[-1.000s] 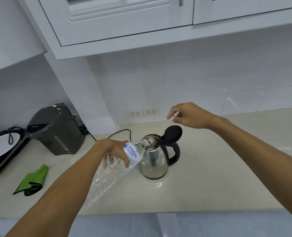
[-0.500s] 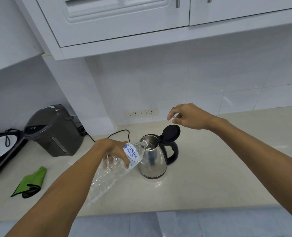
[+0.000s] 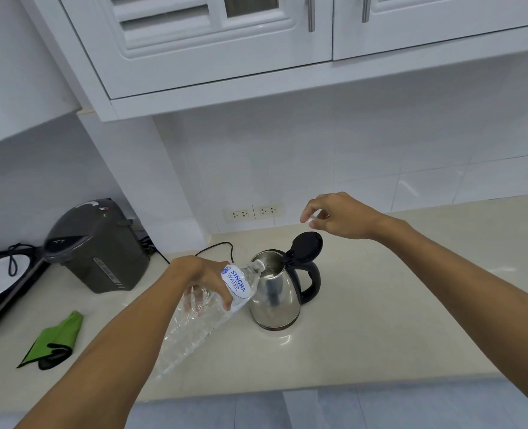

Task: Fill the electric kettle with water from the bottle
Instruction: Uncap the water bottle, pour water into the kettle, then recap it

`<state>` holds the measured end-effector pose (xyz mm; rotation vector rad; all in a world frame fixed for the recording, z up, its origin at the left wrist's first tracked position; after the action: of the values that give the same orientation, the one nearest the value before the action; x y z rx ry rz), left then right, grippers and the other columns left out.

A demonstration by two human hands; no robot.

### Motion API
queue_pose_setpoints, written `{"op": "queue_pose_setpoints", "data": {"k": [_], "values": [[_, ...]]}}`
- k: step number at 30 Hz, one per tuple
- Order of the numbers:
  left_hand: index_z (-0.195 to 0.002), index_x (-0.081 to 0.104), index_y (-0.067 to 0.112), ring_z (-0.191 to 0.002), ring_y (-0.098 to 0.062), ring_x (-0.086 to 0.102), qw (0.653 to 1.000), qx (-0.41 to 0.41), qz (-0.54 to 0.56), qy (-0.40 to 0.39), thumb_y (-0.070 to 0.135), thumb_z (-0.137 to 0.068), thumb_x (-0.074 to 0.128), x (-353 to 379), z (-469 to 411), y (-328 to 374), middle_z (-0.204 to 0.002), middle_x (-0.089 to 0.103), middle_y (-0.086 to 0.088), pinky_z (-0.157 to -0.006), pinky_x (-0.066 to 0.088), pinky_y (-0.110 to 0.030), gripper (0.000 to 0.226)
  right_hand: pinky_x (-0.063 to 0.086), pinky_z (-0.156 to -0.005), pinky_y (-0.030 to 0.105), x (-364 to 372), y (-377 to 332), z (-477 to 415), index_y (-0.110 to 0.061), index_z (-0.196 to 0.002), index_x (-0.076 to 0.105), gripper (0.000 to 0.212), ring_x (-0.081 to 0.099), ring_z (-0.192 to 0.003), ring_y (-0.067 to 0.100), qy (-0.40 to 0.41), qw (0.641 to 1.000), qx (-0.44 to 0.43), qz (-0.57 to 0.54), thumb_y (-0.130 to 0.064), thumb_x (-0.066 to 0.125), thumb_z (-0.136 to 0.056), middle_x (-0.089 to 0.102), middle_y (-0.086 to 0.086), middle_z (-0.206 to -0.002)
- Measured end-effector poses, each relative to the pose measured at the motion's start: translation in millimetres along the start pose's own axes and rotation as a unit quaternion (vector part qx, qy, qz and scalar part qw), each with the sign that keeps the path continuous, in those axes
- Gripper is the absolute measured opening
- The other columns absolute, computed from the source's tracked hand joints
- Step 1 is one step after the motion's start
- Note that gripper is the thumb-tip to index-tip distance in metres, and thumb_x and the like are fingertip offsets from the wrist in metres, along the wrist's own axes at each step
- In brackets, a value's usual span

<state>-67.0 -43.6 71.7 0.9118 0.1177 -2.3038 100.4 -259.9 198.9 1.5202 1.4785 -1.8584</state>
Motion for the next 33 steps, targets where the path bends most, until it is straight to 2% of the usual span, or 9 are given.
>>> {"op": "queue_pose_setpoints", "data": {"k": [6,12,15,19,22,28,30,33], "values": [[-0.118,0.058,0.035,-0.072,-0.035,0.074,1.0,-0.001,0.002,-0.006,0.021,-0.074,0.092,2,-1,-1,-0.115,0.063,-0.014,-0.083,0.066,-0.062,0.058,0.051,-0.09,0.03,1,-1,1,-0.022,-0.112,0.073,0.017,0.067,-0.102,0.014,0.001,1.0,0.0,0.004,-0.019,0.061,-0.099,0.065,-0.006,-0.114],[-0.112,0.057,0.036,-0.071,-0.034,0.072,1.0,0.001,-0.007,-0.004,0.024,-0.074,0.093,3,-1,-2,-0.111,0.061,-0.015,-0.071,0.068,-0.052,0.054,0.052,-0.091,0.031,5,-4,1,-0.022,-0.111,0.073,0.017,0.068,-0.1,0.015,0.002,1.0,-0.003,0.003,-0.018,0.062,-0.099,0.065,-0.007,-0.112],[-0.118,0.056,0.035,-0.075,-0.037,0.071,1.0,0.0,-0.006,-0.001,0.024,-0.075,0.092,3,2,-2,-0.109,0.061,-0.015,-0.071,0.068,-0.052,0.057,0.052,-0.091,0.032,9,-5,1,-0.022,-0.11,0.073,0.017,0.068,-0.1,0.015,-0.001,1.0,-0.004,-0.001,-0.018,0.062,-0.098,0.066,-0.006,-0.112],[-0.127,0.051,0.032,-0.076,-0.036,0.071,1.0,0.002,0.0,0.008,0.026,-0.073,0.093,1,2,-2,-0.113,0.061,-0.017,-0.073,0.068,-0.056,0.068,0.052,-0.09,0.031,13,-6,1,-0.022,-0.111,0.073,0.017,0.067,-0.1,0.015,-0.004,1.0,-0.002,-0.007,-0.018,0.062,-0.098,0.067,-0.003,-0.113],[-0.129,0.05,0.031,-0.071,-0.034,0.073,1.0,0.007,0.009,0.008,0.026,-0.073,0.093,3,3,-2,-0.117,0.063,-0.018,-0.078,0.067,-0.061,0.071,0.05,-0.086,0.026,16,-9,1,-0.022,-0.111,0.073,0.017,0.067,-0.1,0.013,0.001,1.0,-0.002,-0.018,-0.018,0.062,-0.098,0.066,-0.005,-0.111],[-0.121,0.051,0.034,-0.071,-0.033,0.071,0.998,0.035,0.045,0.016,0.027,-0.073,0.093,9,3,0,-0.119,0.069,-0.021,-0.08,0.066,-0.064,0.064,0.049,-0.082,0.023,24,-17,-2,-0.022,-0.11,0.071,0.018,0.067,-0.099,0.011,0.012,0.999,0.006,-0.042,-0.015,0.065,-0.094,0.061,-0.014,-0.104],[-0.122,0.049,0.035,-0.074,-0.033,0.073,0.997,0.043,0.064,0.028,0.03,-0.071,0.095,10,-1,-4,-0.121,0.07,-0.022,-0.078,0.067,-0.061,0.069,0.049,-0.08,0.022,27,-20,-3,-0.021,-0.109,0.07,0.02,0.067,-0.101,0.012,0.016,0.999,0.009,-0.044,-0.012,0.067,-0.092,0.063,-0.009,-0.109],[-0.129,0.045,0.036,-0.077,-0.029,0.077,0.993,0.057,0.085,0.054,0.035,-0.068,0.095,12,-5,-8,-0.117,0.071,-0.012,-0.074,0.07,-0.053,0.079,0.047,-0.076,0.02,32,-25,-5,-0.02,-0.108,0.071,0.023,0.068,-0.102,0.015,0.021,0.999,0.011,-0.042,-0.009,0.068,-0.088,0.063,-0.005,-0.111]]}}
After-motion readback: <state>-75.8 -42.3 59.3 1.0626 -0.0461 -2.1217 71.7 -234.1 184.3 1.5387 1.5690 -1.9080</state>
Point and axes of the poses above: each hand's wrist, its own z-axis away from the middle knuckle, its own x-axis out of the palm, y = z × x, the point moved 10 cm from there along -z, towards the middle knuckle
